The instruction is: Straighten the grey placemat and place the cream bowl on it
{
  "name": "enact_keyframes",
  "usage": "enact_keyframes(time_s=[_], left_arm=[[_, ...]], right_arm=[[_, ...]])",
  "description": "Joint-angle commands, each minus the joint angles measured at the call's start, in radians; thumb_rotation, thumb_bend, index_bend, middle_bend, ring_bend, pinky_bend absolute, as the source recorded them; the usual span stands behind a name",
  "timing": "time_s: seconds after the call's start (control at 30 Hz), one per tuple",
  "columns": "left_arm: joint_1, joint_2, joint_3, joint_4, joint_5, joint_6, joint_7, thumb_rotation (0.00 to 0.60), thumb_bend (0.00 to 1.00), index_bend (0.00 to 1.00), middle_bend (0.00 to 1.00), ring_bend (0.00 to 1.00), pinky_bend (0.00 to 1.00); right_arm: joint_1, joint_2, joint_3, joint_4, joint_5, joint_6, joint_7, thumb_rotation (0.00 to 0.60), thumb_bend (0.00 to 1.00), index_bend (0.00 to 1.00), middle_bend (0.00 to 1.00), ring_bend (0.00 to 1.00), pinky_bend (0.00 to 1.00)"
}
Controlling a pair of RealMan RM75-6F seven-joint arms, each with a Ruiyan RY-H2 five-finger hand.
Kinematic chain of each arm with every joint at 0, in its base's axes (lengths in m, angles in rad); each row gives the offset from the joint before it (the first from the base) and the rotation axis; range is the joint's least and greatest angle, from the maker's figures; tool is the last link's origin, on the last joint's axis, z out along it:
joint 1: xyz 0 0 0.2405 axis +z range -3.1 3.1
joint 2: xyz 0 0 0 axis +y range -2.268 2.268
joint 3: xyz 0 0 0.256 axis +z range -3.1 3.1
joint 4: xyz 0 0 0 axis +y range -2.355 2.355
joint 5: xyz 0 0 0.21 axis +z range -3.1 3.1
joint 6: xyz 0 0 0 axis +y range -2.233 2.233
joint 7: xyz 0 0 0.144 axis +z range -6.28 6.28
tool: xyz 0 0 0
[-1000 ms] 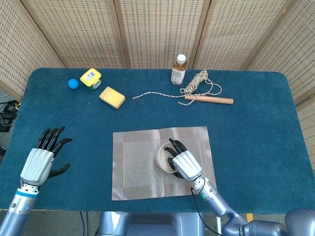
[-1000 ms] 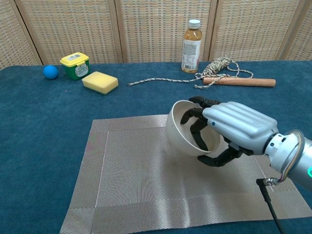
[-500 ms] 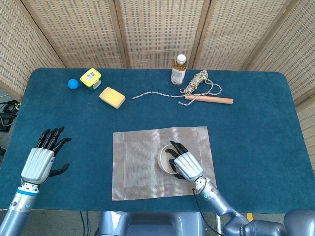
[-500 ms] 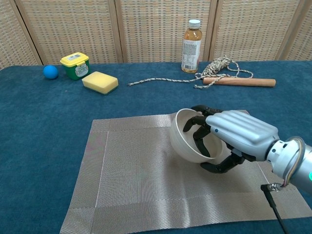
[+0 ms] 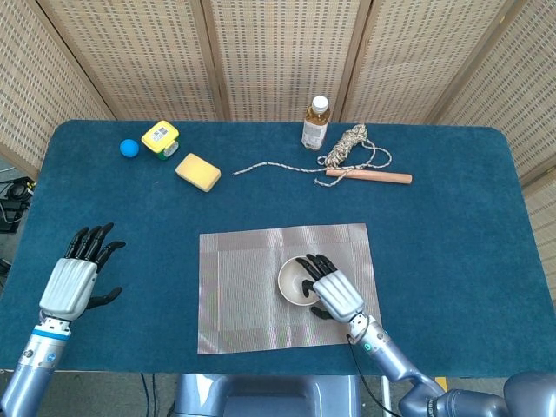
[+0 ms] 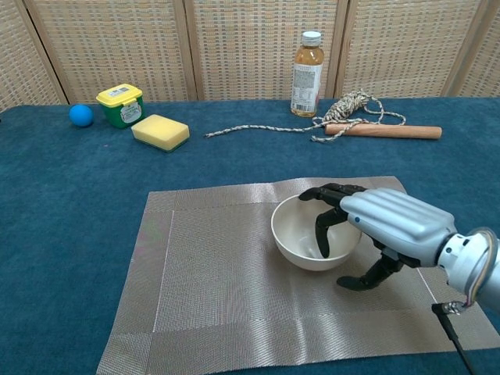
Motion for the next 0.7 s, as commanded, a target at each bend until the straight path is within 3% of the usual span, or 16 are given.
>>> enact_keyframes(time_s=[0.03,0.17,0.33,0.7], left_arm=[[0.000,-0.001,0.000,0.000,-0.001,-0.001,0.002,0.600,0.18,0.20,0.00,0.00,0.00],[0.001,0.000,-0.001,-0.001,-0.002,0.002,0.002,0.600,0.18,0.20,0.00,0.00,0.00],[0.002,0.003,-0.001,-0.001,-0.001,0.006,-0.003,0.600,0.18,0.20,0.00,0.00,0.00],[0.007,0.005,0.000,-0.008,0.011,0.021,0.002,0.600,0.18,0.20,0.00,0.00,0.00]], right_arm=[[-0.002,0.004,-0.002,-0.005,0.000,-0.002,0.002,0.600,0.32,0.41,0.04,0.00,0.10],[-0.007,0.017,-0.005,-0.018,0.001,-0.004,-0.008,0.600,0.30,0.32,0.00,0.00,0.05],[-0.024,0.064,0.002,-0.078,0.032,-0.003,-0.027,0.600,0.26,0.12,0.00,0.00,0.00],[-0.102,0.229,0.019,-0.233,0.020,0.131,-0.017,0.600,0.25,0.08,0.00,0.00,0.00]])
